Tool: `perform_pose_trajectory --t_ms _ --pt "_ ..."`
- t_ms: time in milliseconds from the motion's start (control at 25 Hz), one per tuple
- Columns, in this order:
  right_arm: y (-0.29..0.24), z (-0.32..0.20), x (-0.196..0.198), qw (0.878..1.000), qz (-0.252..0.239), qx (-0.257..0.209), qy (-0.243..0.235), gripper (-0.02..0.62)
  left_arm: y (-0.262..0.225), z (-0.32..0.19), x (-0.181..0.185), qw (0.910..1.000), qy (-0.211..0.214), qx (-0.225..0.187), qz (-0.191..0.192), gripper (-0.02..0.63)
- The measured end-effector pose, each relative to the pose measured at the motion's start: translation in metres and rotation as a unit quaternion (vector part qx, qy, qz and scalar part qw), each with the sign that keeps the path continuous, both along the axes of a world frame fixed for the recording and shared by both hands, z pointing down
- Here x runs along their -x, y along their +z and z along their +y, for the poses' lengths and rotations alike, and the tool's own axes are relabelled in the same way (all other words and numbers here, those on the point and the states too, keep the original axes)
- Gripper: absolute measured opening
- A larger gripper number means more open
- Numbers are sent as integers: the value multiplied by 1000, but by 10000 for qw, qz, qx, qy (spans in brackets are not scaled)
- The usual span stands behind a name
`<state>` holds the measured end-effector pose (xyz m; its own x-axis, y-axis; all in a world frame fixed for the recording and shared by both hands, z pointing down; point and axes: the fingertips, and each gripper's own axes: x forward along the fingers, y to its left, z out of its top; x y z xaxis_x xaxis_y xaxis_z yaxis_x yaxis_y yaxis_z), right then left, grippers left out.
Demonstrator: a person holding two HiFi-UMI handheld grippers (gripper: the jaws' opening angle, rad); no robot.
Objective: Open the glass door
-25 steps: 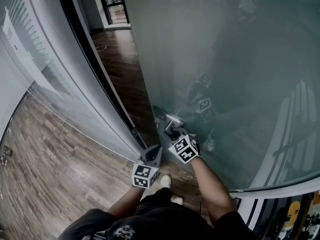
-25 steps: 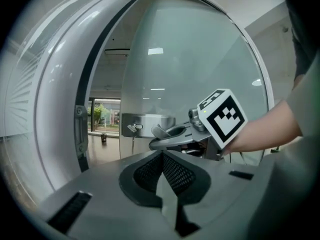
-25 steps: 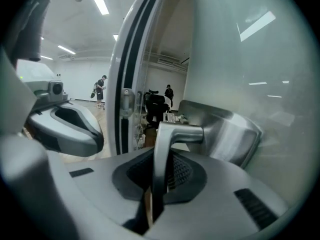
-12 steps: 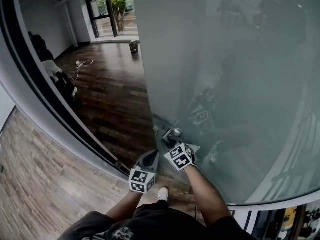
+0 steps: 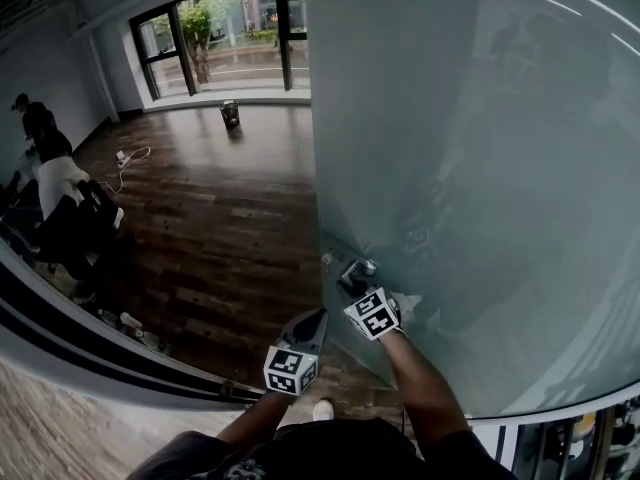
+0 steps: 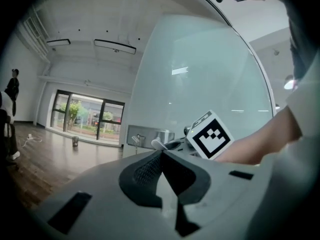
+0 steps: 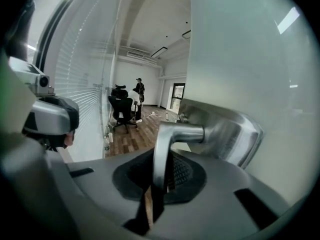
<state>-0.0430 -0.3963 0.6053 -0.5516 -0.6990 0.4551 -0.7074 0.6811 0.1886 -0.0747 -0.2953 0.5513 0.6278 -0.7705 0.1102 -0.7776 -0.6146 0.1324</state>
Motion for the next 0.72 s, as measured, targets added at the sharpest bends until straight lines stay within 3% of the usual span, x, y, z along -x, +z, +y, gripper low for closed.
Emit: perform_pose_trajectory --t_ms 160,440,720 --pt "-18 -40 -45 9996 -13 127 250 34 -17 -18 -25 9999 99 46 -12 6" --pt "-10 -116 -110 9961 -35 151 865 31 19 -65 -30 9989 3 423 -184 6" --pt "-22 -181 -201 9892 -103 227 1446 30 3 -126 -79 9990 -73 390 -204 6"
